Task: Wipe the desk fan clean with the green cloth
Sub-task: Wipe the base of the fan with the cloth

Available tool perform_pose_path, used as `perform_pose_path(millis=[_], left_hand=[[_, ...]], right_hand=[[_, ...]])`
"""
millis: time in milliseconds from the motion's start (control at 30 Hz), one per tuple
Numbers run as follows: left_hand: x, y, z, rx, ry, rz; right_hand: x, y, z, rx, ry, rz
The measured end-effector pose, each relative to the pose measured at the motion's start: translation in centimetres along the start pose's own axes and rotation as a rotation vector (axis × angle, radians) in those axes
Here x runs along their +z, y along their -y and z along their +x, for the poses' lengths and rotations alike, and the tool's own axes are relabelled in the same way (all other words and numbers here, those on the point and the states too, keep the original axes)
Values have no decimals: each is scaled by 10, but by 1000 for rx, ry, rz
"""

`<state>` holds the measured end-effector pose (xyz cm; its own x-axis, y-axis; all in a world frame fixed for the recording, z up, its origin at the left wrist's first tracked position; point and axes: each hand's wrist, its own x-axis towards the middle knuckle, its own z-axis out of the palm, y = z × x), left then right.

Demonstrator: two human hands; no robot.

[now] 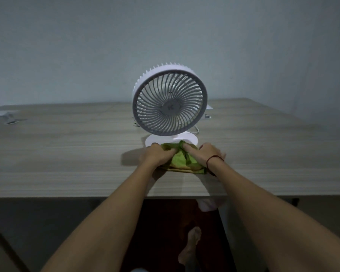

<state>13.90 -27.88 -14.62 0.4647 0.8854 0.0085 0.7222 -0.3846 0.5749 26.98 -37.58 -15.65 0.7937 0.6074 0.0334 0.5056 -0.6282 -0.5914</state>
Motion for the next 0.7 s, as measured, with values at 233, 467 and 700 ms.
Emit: perform_pose_path(millis=[233,467,700], left_hand=[[0,-3,2,-39,31,-346],[-53,58,-17,71,-205,-626],[-130,159,-11,-170,-401,-118]], right_hand=[[2,11,-3,-28,64,148],[38,68,-44,-190,98,553],[86,152,-68,-204,136,461]])
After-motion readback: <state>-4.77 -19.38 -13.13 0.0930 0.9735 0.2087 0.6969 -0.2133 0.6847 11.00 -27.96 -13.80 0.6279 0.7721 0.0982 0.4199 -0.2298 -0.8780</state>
